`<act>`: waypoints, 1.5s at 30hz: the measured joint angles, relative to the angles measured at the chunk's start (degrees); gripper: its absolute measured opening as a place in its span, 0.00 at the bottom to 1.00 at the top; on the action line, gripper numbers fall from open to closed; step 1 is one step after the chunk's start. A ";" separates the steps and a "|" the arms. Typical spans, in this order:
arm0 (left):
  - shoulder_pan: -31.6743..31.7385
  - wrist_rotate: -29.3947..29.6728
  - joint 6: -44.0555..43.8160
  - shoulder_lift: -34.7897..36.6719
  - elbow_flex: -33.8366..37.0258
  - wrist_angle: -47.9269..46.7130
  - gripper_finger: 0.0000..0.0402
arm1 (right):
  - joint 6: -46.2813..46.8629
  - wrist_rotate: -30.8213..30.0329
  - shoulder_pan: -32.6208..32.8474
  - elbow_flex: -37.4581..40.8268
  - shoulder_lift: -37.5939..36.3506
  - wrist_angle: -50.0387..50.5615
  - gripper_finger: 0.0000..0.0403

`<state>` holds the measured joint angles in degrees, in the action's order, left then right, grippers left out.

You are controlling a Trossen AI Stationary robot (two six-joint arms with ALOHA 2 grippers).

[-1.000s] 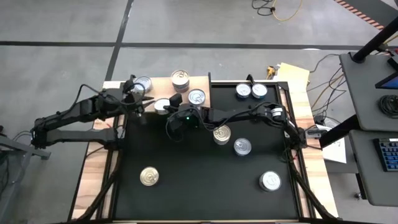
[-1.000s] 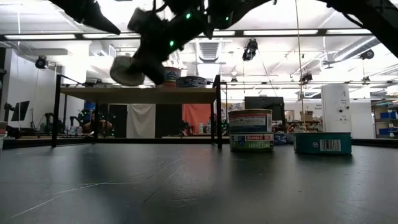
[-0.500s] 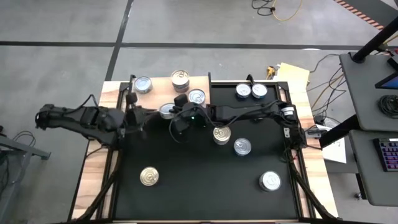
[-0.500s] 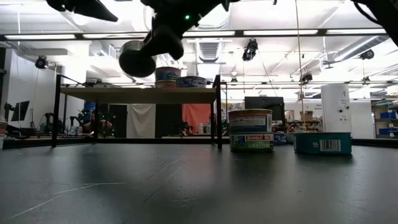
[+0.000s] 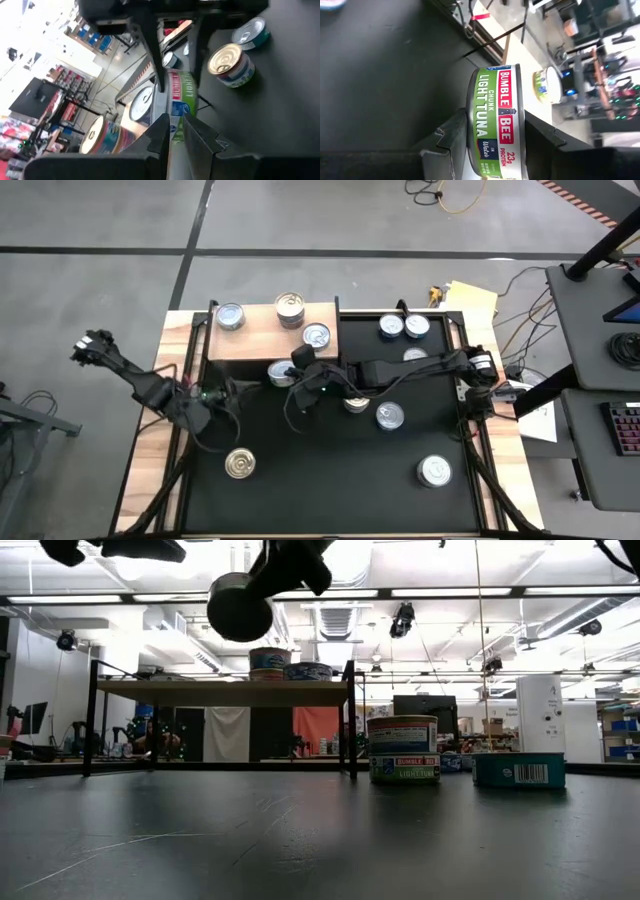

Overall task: Stack canned seafood by type on shelf
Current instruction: Stack the green/white tuna can on top of the other green/white tuna can on the shelf

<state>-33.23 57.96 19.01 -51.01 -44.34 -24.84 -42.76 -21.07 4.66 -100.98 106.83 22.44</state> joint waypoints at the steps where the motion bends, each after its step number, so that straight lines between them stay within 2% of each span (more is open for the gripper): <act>1: -0.65 0.45 -0.25 -0.68 0.02 0.37 0.09 | 1.16 -0.04 0.42 0.01 -0.23 0.83 0.34; 6: -1.60 0.57 -1.99 -3.99 0.02 4.28 0.09 | 7.30 -0.16 2.88 0.18 -0.66 4.48 0.34; 11: -1.60 -5.53 -3.03 -7.39 0.02 6.22 0.15 | 10.24 -3.56 6.02 1.93 -0.66 4.56 0.34; 15: -1.60 -6.51 -6.48 -9.67 0.02 6.21 0.28 | 13.12 -7.53 8.32 4.66 -0.68 3.37 0.34; 22: -1.63 -7.02 -6.58 -14.12 0.02 7.64 0.54 | 15.87 -9.77 9.72 9.41 -0.70 -4.18 0.34; 27: -1.63 -4.26 -6.17 -16.71 0.02 8.19 0.65 | 15.62 -10.81 9.86 9.43 -0.49 -7.02 0.34; 34: -1.54 -1.01 -6.45 -16.84 0.02 8.77 0.68 | 13.83 -10.50 9.86 9.43 -0.16 -8.42 0.34; 45: 0.08 -1.51 -6.49 -17.70 0.02 9.45 0.66 | 12.66 -10.43 9.86 9.43 -0.09 -8.62 0.34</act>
<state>-33.14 56.46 12.51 -68.71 -44.31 -15.39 -30.10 -31.51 14.52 -91.55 106.74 13.82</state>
